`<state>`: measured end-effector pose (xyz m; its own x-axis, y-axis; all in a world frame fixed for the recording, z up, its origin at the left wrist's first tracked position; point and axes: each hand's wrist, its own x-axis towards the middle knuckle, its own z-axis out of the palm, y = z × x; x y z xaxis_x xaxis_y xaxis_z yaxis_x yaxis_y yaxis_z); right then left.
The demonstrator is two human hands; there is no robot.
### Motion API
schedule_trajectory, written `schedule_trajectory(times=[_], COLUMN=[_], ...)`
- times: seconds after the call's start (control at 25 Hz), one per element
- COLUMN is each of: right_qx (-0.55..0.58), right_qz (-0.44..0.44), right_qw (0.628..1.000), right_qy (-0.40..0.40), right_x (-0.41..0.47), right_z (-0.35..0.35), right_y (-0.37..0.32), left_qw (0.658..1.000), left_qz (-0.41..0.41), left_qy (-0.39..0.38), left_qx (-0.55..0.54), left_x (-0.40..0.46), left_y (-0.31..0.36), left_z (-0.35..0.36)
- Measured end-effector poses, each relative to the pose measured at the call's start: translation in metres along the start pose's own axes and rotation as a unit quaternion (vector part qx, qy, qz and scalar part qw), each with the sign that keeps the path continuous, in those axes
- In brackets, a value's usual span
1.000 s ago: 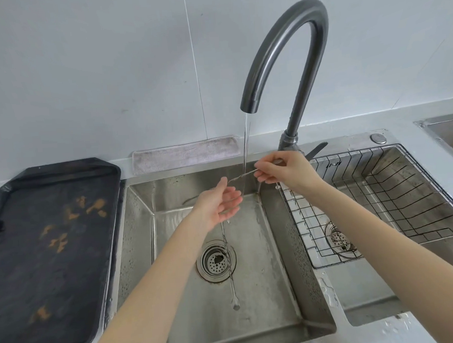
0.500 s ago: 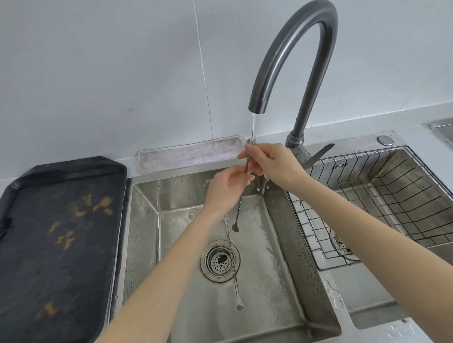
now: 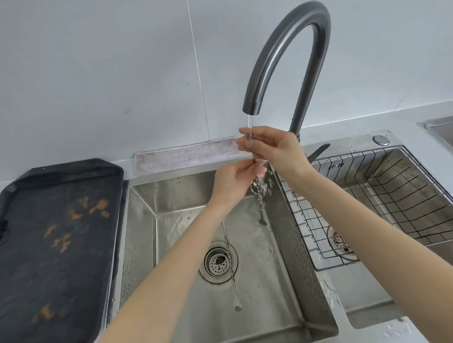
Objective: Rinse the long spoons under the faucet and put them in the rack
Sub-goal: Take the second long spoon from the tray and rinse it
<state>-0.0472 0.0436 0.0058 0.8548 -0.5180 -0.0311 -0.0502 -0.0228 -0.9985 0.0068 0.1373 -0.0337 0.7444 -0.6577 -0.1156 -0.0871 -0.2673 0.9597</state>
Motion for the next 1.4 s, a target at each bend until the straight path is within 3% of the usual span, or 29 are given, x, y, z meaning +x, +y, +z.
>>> schedule_trajectory(times=[0.28,0.52,0.92,1.08,1.2,1.32,1.4], right_qx=[0.004,-0.019,-0.054,-0.114,-0.098,-0.079,-0.063], right_qz=[-0.009,-0.012,0.002,0.018,0.018,0.017,0.013], right_qw=[0.999,1.0,0.998,0.993,0.995,0.997,0.998], right_qy=[-0.049,0.011,-0.027,0.004,0.003,0.011,0.02], right_x=[-0.002,0.002,0.001,0.0,0.003,0.007,0.011], right_z=[0.0,0.001,0.004,-0.002,-0.002,0.002,0.006], right_y=[-0.008,-0.012,-0.001,0.006,0.006,0.005,0.005], left_qw=[1.0,0.998,0.994,0.993,0.997,0.988,0.987], left_qz=[-0.01,0.009,0.003,0.02,0.004,-0.027,-0.064], left_qy=[-0.015,-0.051,-0.053,-0.042,-0.045,-0.054,-0.058], left_qx=[0.007,0.04,0.096,0.113,0.066,0.141,0.133], left_x=[0.001,-0.001,0.0,0.006,0.003,-0.002,-0.004], left_y=[0.003,0.005,-0.001,0.0,-0.004,-0.02,-0.034], left_z=[-0.006,-0.002,-0.001,0.001,0.002,-0.004,-0.009])
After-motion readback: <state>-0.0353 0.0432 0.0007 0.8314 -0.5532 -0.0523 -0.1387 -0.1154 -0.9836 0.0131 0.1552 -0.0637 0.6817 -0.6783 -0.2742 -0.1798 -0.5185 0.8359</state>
